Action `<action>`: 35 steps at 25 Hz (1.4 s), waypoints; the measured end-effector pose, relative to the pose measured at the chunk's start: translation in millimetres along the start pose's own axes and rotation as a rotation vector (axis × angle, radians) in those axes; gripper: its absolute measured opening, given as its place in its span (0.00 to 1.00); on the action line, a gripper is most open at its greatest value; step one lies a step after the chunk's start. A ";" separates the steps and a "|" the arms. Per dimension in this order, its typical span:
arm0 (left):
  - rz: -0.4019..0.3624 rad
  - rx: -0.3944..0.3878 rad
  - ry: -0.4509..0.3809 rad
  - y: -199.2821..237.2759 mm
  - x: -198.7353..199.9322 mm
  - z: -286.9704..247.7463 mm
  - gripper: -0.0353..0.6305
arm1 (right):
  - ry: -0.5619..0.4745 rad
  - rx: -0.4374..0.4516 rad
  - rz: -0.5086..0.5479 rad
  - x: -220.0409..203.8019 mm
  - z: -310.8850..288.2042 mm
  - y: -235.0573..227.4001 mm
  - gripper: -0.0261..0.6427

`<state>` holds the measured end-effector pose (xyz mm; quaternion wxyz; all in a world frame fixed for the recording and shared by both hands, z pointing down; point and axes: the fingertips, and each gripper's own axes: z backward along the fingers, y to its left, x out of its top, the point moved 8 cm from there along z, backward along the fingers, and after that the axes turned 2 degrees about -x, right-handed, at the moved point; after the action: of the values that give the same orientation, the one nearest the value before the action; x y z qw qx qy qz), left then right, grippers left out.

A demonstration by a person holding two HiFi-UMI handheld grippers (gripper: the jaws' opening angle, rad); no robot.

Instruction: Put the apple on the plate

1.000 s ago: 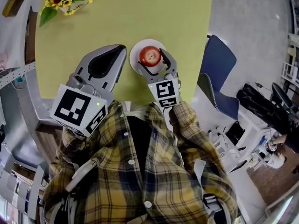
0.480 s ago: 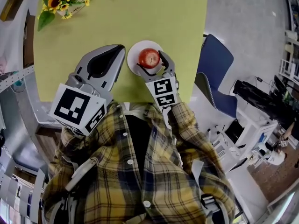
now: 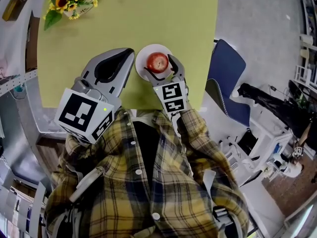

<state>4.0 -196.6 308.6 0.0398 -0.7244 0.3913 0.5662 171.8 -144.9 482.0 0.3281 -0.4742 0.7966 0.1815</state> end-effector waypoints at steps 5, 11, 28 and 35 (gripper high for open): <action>-0.002 -0.001 -0.007 -5.1 -1.7 2.2 0.06 | -0.010 0.002 -0.012 1.2 5.8 -1.3 0.60; -0.003 0.005 -0.022 -7.6 -0.7 6.9 0.06 | -0.044 0.011 -0.070 9.6 24.0 -3.7 0.60; -0.061 -0.035 -0.091 -41.9 6.2 20.3 0.06 | -0.394 0.140 -0.428 90.7 128.9 -10.9 0.24; -0.080 -0.058 -0.115 -62.1 11.0 25.4 0.06 | -0.419 0.063 -0.307 119.6 162.1 -1.8 0.04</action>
<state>22.6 -146.8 266.2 0.0635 -0.7065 0.3426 0.6160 190.1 -124.6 282.4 0.5242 -0.5311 0.6352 0.1991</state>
